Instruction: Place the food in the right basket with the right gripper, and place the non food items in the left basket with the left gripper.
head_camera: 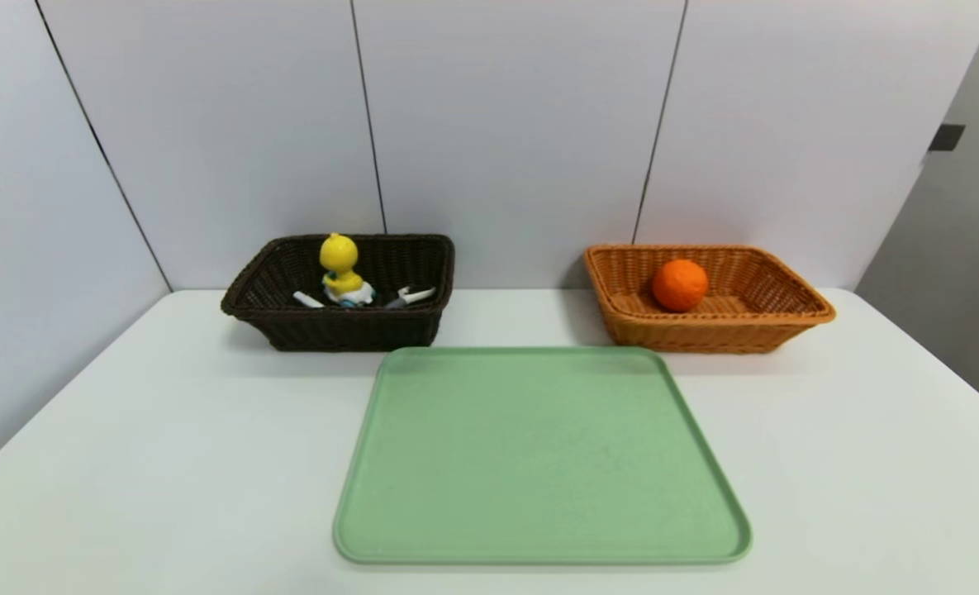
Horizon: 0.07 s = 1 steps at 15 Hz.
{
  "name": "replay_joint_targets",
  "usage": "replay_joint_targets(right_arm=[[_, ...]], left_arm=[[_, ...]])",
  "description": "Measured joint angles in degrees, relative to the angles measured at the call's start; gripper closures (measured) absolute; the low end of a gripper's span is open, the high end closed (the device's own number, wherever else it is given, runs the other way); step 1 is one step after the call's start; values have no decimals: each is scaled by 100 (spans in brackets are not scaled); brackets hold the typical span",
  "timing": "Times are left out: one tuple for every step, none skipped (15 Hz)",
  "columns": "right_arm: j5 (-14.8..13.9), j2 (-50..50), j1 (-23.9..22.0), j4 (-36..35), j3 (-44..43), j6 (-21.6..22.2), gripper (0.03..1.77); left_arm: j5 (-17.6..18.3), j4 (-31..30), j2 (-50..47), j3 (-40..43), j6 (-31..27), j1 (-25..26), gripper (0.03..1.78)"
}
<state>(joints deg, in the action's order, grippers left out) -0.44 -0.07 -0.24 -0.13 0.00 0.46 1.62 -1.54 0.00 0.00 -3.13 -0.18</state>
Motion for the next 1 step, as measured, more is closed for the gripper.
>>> replay_joint_targets(right_arm=[[0, 0, 0, -5, 0, 0, 9]], left_arm=[[-2, 0, 0, 0, 2, 0, 12]])
